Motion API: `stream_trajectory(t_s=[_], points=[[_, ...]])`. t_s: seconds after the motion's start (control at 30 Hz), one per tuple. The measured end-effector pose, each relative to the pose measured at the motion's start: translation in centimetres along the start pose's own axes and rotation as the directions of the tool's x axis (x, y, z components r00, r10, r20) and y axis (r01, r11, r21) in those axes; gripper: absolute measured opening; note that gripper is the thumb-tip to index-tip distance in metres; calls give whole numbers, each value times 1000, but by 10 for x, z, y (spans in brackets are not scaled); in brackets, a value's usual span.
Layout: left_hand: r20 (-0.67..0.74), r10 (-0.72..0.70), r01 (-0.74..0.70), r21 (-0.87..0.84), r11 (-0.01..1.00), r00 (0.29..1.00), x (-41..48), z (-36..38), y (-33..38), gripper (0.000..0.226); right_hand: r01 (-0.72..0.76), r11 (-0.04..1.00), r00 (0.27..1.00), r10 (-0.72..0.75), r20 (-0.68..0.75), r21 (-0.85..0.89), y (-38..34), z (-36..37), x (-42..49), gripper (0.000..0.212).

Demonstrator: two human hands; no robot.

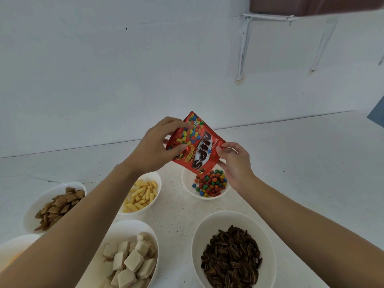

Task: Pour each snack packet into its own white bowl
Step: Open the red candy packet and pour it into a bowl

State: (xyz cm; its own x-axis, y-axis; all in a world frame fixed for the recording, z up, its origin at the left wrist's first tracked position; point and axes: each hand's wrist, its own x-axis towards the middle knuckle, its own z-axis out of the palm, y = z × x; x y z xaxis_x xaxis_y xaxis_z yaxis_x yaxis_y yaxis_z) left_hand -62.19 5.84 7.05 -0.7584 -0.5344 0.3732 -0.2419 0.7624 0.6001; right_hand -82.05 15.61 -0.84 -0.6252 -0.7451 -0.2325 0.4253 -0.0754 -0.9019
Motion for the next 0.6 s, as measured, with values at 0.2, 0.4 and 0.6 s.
stream_trajectory(t_s=[0.2, 0.4, 0.6], points=[[29, 23, -25, 87, 996, 999, -2, 8, 0, 37, -88, 990, 996, 89, 9, -110, 9, -2, -2, 18], [-134, 73, -66, 62, 996, 988, 4, 3, 8, 33, 39, 998, 999, -37, 38, -48, -2, 1, 1, 17], [-110, 2, 11, 118, 993, 994, 4, 8, 8, 20, -33, 983, 999, 39, 30, -182, 0, -1, 2, 18]])
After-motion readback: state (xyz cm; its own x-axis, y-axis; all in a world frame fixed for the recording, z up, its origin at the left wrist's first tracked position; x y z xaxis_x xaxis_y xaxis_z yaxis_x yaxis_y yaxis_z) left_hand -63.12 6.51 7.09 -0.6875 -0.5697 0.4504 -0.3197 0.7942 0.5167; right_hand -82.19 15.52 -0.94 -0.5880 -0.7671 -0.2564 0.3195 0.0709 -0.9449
